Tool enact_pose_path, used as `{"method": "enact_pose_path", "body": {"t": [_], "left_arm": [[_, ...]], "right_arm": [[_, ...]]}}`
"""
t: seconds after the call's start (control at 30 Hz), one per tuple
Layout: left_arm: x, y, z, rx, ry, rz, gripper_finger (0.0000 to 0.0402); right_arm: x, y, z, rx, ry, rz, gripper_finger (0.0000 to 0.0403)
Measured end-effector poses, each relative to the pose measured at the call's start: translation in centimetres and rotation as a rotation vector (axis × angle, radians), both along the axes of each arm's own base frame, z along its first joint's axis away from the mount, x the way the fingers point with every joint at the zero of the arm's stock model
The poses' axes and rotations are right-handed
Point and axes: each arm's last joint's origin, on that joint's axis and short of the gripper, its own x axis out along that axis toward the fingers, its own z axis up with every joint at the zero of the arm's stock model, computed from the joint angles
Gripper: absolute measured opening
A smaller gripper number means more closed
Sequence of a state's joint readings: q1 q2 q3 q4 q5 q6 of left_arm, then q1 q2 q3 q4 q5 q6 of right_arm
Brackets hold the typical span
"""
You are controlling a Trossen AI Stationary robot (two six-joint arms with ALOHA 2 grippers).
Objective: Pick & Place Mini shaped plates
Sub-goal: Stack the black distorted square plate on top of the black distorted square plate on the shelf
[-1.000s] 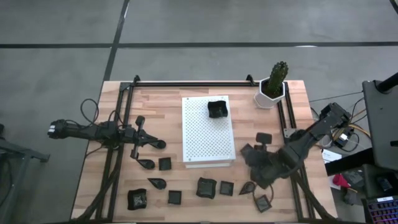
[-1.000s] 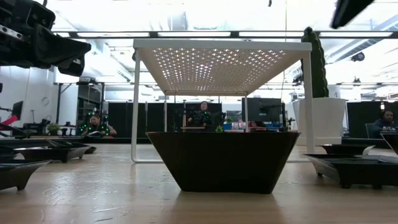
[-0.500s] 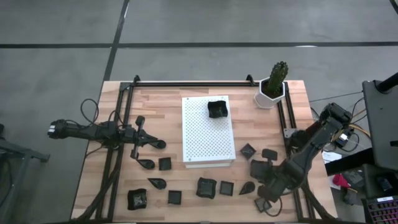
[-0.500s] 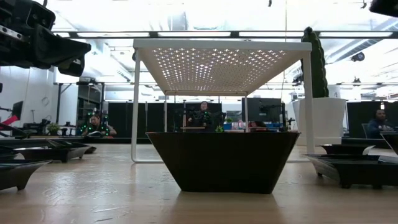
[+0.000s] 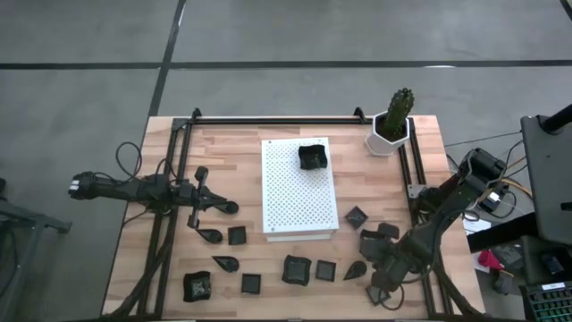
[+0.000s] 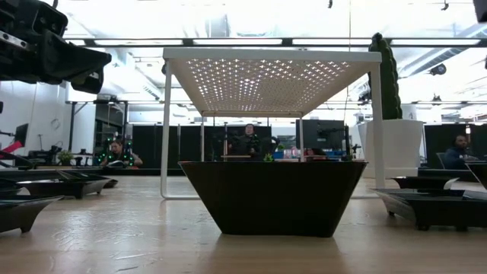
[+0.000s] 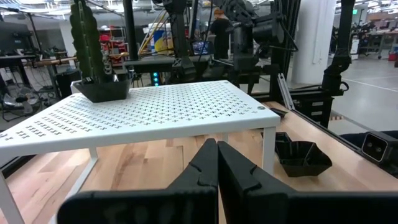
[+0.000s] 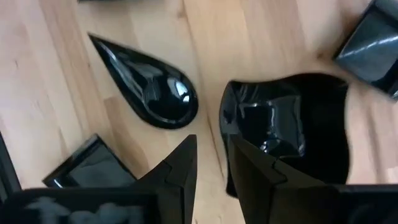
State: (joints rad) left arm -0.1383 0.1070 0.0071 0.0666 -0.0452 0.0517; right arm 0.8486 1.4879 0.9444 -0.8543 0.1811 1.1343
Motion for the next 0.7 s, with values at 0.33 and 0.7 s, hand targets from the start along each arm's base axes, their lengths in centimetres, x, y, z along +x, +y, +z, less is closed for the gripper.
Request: {"method": "enact_pose_path", "body": {"t": [0.33,0.7], "left_arm": [[0.0,0.0,0.0,0.0,0.0,0.0,0.0],[0.0,0.0,0.0,0.0,0.0,0.0,0.0]], "right_arm": [[-0.5,-0.4,-1.5,-0.006,0.02,-0.006,0.0093],[-0.9,-0.9,-2.9,-0.015,0.025,-0.013,0.0095]]}}
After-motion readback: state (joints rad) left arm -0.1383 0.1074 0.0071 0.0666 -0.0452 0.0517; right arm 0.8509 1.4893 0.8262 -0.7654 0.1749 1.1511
